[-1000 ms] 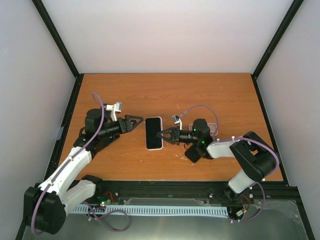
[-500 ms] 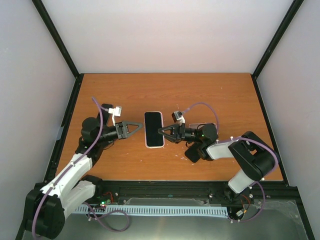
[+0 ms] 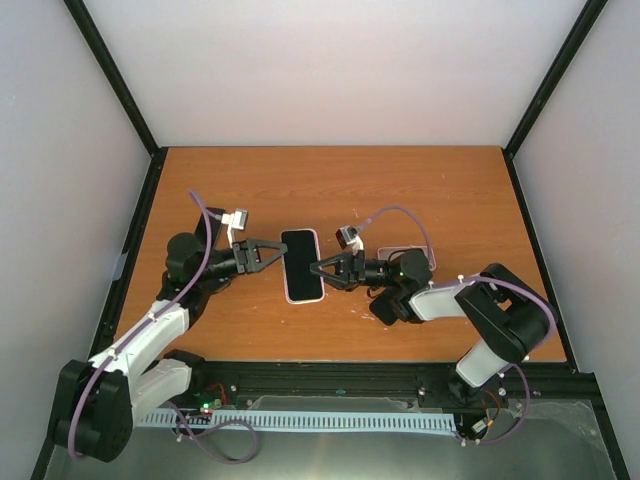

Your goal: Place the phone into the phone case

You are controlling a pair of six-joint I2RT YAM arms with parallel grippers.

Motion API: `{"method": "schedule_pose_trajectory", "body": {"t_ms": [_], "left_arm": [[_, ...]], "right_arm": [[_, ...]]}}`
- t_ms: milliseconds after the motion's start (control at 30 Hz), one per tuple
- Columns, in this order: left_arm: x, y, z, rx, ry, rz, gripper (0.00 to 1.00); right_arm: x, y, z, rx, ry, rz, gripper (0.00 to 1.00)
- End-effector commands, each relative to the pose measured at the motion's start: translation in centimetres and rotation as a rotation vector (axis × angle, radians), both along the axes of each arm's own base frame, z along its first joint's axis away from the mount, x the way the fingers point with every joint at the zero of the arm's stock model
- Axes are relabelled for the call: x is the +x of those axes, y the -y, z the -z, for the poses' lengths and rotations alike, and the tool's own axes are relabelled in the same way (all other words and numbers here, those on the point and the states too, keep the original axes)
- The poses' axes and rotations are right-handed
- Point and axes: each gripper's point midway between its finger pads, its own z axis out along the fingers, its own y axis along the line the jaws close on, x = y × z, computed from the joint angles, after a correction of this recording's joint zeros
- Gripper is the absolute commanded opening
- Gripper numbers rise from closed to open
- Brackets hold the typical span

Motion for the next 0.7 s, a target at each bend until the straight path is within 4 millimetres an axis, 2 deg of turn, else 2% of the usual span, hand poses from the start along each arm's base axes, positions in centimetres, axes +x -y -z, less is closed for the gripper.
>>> {"method": "schedule_pose_trajectory", "body": {"t_ms": [0,100,300,500,667], "left_arm": [[0.5,0.0,-1.7,-0.011,0.065,-0.009,0.56],[0.2,-0.1,-1.9,-0.034,0.07,-0.006,0.57],[-1.3,-0.4,-2.8,-0.094,0.099,0.02,0.6],[-1.7,-0.7,-3.2,-0.136,0.102,0.005,0.41],[-1.6,-0.7,-3.3,-0.137,0.098,0.003,0.24]], "right_arm": [[-1.1,0.3,-3.6,0.12,0.156,-0.009,0.13],[-1.2,0.3,-3.6,0.124,0.15,-0.013,0.13],[-1.6,0.5,-4.8,0.16,0.167,-0.022,0.13],[-2.0,0.1,-5.5,0.164,0.168,-0.039,0.13],[-2.1,-0.4,-5.1,0.14,0.169,-0.05,0.17]]}}
